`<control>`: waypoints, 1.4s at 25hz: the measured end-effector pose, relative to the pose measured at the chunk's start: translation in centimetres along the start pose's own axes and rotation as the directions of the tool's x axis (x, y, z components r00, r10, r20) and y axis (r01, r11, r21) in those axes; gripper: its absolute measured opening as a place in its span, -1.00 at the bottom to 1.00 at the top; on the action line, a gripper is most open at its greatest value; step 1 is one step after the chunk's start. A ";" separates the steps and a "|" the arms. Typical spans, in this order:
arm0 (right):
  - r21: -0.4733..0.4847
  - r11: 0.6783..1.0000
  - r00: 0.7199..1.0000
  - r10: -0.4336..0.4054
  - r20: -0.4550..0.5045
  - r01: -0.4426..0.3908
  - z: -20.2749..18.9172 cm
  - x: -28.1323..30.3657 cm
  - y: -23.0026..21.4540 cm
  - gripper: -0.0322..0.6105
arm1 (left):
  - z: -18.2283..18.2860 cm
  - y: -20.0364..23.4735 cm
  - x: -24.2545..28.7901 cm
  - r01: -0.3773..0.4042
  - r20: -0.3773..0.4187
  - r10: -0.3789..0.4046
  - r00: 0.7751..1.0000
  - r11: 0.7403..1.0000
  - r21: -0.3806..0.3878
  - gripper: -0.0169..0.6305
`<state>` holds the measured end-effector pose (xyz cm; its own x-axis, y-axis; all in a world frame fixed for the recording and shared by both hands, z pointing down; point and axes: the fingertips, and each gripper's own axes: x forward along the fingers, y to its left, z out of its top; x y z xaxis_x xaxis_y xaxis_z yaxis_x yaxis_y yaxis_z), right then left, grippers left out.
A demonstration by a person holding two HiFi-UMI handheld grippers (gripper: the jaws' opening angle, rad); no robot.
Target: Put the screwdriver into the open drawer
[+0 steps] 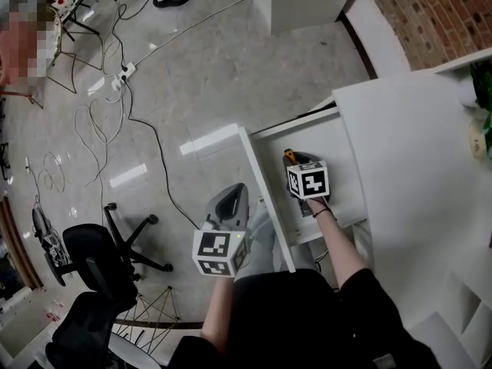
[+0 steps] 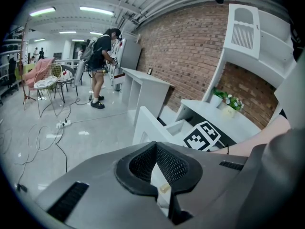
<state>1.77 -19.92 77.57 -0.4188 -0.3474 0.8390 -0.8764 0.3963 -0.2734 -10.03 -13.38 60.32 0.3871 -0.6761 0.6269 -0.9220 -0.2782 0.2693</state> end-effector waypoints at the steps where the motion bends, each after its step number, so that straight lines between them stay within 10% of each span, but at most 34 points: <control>1: -0.008 1.000 1.000 -0.007 -0.002 0.007 0.0 0.0 0.0 -0.55 | 0.0 0.0 0.0 0.000 0.001 0.000 1.000 1.000 -0.001 -0.92; 17: 0.082 0.997 0.998 0.002 0.061 -0.007 1.2 -1.6 0.1 -0.44 | 1.5 -0.2 -1.0 -0.018 0.041 0.017 0.999 1.000 0.011 -0.92; 35: -0.020 0.983 0.947 0.184 0.264 -0.185 5.2 -13.4 5.9 -0.84 | 5.6 -4.0 -4.4 0.040 0.145 -0.054 0.988 0.994 0.099 -0.92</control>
<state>0.98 -17.32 62.29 -0.6204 -0.4808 0.6197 -0.7789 0.4703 -0.4148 -8.11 -13.16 52.38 0.4310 -0.7518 0.4990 -0.9021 -0.3709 0.2205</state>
